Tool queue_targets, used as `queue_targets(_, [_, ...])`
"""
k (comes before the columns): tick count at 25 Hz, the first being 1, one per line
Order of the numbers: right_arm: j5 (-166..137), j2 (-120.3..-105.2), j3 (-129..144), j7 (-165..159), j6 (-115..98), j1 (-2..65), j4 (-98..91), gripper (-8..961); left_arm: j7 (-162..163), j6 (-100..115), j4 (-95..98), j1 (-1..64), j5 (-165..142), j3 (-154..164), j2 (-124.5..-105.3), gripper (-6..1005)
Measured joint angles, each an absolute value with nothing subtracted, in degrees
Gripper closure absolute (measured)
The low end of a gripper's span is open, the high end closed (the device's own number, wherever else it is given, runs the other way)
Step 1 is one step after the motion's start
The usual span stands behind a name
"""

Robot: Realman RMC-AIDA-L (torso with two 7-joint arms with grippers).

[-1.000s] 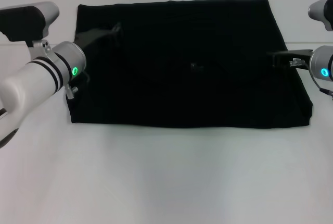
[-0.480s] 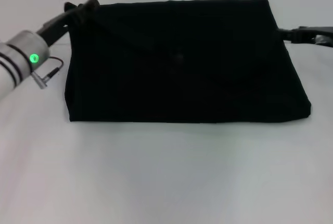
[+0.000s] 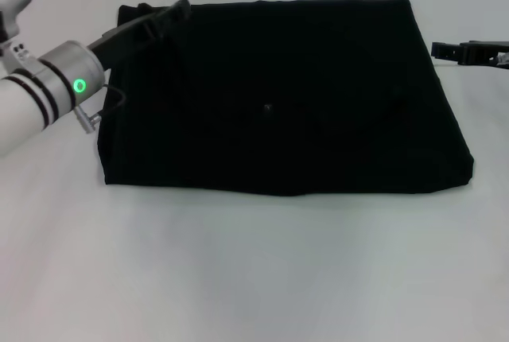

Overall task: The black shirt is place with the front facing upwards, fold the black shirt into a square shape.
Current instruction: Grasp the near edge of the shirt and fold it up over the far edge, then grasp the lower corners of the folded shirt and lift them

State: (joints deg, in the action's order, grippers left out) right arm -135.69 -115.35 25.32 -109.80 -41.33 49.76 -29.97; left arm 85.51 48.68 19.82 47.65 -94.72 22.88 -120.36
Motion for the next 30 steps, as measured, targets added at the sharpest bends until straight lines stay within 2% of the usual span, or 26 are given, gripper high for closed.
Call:
queue_targets(5, [-135.9,-115.53,26.1,-110.9,-41.5,50.1,-30.0,199,83.2,39.0,20.1,49.4,-94.6,28.0,-121.68,142])
queue_targets(8, [-135.8,-115.59,27.4,-111.9,-41.2,50.1,-30.0,200,78.2,31.1,20.3,50.8,-94.3,29.1,-123.46,142])
queue_targets(12, [-135.8,-115.79,27.5,-112.1,-41.1,50.3,-29.9,202,75.0,30.2,20.7,50.9,-94.1,28.9,-124.07,143])
queue_targets(18, [-135.8,-115.85,27.8,-113.0,-41.1,50.1,-29.8,203,76.8,31.9,21.1,48.7,-94.6,32.1,-123.66,143])
queue_targets(30, [-135.6,-114.57,28.3,-115.8,-47.1,49.0,-30.2,203,90.9,46.4,32.4,36.0,-94.8,48.6,-121.21,142])
